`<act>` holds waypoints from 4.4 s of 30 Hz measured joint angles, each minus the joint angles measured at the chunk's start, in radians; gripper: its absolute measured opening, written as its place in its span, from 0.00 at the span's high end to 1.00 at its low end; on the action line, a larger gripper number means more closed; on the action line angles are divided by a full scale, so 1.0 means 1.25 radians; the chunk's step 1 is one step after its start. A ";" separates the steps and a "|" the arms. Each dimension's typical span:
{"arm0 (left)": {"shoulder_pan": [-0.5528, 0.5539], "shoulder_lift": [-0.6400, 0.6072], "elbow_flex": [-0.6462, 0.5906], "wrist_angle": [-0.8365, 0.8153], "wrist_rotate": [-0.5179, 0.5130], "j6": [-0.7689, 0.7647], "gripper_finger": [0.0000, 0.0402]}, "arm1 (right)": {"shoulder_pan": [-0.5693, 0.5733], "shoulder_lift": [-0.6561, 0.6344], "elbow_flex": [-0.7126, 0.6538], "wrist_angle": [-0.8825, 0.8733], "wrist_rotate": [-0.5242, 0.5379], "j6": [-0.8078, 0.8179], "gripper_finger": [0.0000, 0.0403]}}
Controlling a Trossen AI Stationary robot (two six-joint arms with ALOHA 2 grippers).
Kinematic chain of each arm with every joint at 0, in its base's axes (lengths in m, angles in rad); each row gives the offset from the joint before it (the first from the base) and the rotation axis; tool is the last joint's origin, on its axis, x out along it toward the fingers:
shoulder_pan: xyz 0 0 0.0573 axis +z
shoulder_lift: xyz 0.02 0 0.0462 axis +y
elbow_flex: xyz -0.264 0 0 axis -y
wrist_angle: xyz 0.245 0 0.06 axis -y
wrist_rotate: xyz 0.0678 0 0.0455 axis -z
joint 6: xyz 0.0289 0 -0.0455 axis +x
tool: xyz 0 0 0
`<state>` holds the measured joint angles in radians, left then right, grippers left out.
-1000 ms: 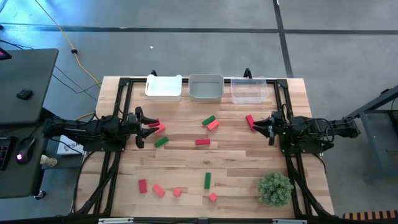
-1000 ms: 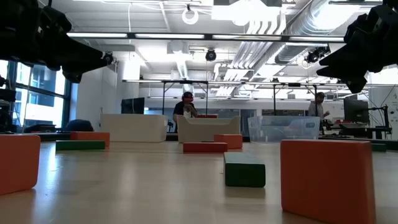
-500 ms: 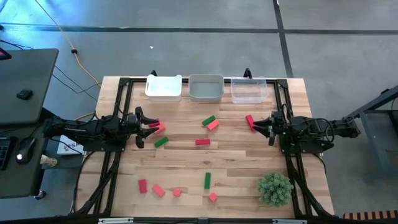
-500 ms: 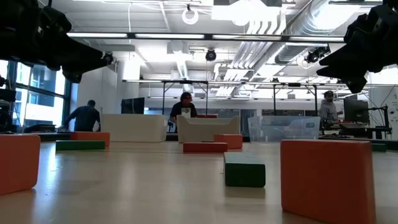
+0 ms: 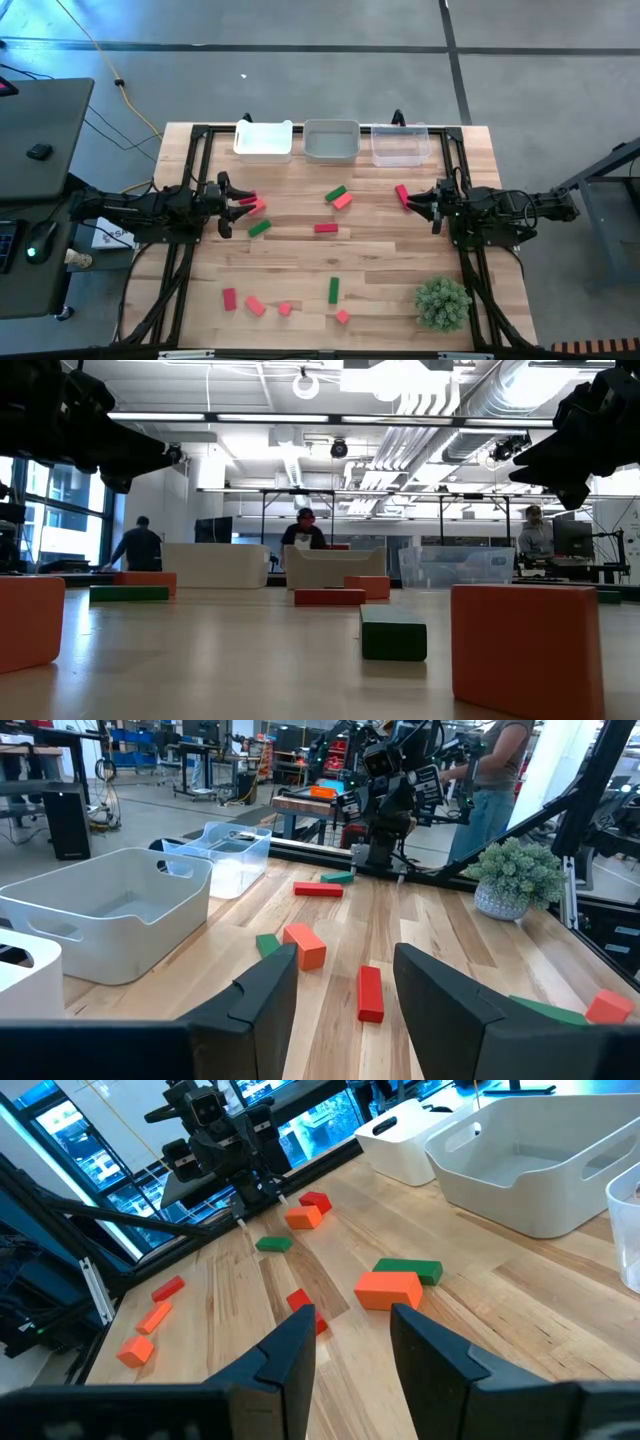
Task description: Sort & place blocks by color
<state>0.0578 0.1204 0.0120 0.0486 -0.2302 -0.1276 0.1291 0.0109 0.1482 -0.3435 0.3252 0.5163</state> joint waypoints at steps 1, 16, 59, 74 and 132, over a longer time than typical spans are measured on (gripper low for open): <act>0.000 0.000 0.000 0.000 0.000 0.000 0.61 | 0.000 0.000 0.000 0.000 0.000 0.000 0.70; 0.000 0.000 0.000 0.087 0.001 -0.234 0.61 | 0.000 0.000 0.000 0.000 0.000 0.000 0.70; 0.000 0.265 0.514 -0.541 -0.063 -0.324 0.61 | 0.000 0.000 0.000 -0.005 0.000 0.000 0.70; 0.000 0.505 0.598 -0.648 -0.022 -0.406 0.61 | 0.000 0.000 0.000 -0.005 0.000 0.000 0.70; -0.002 1.066 0.598 -0.642 0.133 -0.567 0.61 | 0.000 0.001 0.000 -0.013 0.000 0.000 0.70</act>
<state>0.0551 1.4529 0.7589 -0.7544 -0.0635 -0.8360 0.1287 0.0116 0.1482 -0.3595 0.3252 0.5163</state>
